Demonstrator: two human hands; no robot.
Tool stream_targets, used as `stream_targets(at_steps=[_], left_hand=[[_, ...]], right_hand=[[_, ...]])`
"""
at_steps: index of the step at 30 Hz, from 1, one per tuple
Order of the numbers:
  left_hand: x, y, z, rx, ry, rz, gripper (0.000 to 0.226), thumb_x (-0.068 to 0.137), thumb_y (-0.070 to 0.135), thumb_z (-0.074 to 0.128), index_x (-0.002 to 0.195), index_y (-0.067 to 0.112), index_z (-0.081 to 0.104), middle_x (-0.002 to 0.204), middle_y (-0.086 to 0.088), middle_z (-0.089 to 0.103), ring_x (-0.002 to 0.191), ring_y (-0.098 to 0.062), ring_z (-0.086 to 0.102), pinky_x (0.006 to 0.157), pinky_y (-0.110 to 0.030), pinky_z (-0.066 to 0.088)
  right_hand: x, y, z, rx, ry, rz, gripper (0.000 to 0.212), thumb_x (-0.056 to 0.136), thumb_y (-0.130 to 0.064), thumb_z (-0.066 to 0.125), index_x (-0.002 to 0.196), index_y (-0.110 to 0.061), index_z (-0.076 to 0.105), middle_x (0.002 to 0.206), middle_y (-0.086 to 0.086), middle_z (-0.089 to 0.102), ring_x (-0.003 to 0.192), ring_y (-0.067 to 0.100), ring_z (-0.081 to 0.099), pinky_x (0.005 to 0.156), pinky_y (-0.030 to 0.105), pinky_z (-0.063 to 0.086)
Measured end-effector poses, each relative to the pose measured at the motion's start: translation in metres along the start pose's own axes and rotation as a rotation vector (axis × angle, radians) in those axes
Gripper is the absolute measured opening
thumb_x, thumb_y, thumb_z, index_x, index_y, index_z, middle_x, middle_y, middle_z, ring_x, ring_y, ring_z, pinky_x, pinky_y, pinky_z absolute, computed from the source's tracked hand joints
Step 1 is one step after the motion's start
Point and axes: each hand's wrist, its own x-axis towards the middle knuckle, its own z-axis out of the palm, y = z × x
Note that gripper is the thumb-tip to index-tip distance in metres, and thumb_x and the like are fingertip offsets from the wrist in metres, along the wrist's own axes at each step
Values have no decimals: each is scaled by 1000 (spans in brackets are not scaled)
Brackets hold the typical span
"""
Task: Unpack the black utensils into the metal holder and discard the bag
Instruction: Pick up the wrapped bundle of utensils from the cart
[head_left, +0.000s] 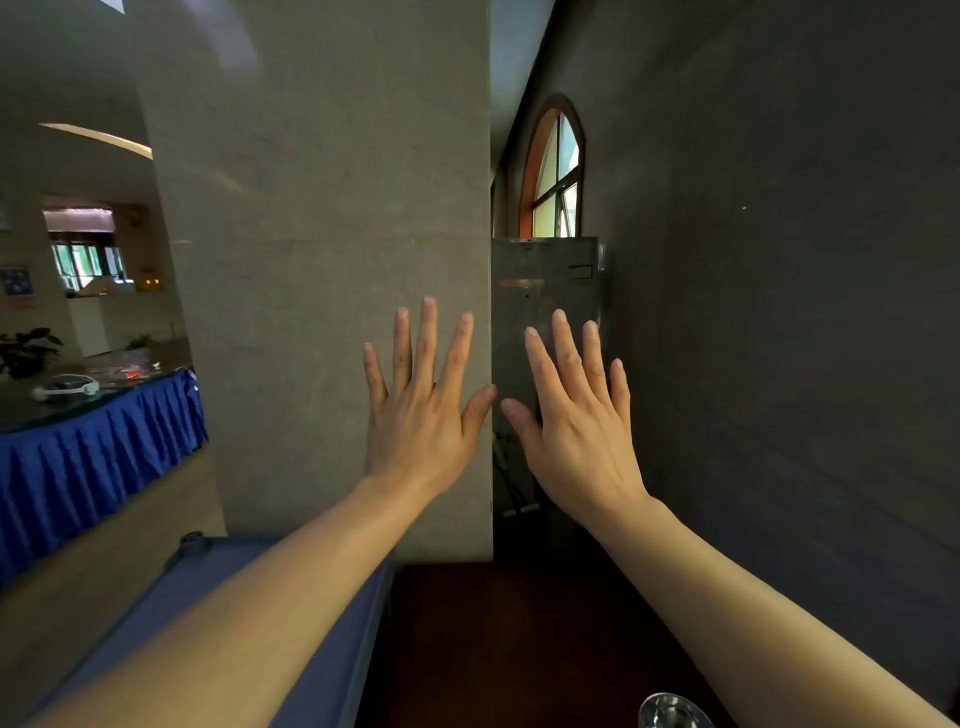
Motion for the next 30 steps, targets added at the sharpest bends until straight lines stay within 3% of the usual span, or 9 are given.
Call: stream_targets(at_steps=[15,30], left_hand=[[-12,-10,-10,82,4,-29,73,101,63,17,160,27,-8,169,-11,-13,155,-33,-12,121,-64,4],[-53,-44,-43,221,-48,-213,73,101,60,24,160,30,-8,169,-8,-16,154,-32,-16,121,-65,6]], right_hand=[[-2,-9,15,51,28,-65,70,102,-58,28,162,-27,9,171,3,-7,156,25,-16,124,48,-2],[1,-42,44,233,-41,-147,70,102,-54,38,161,-25,14,171,7,-1,157,29,-10,123,50,3]])
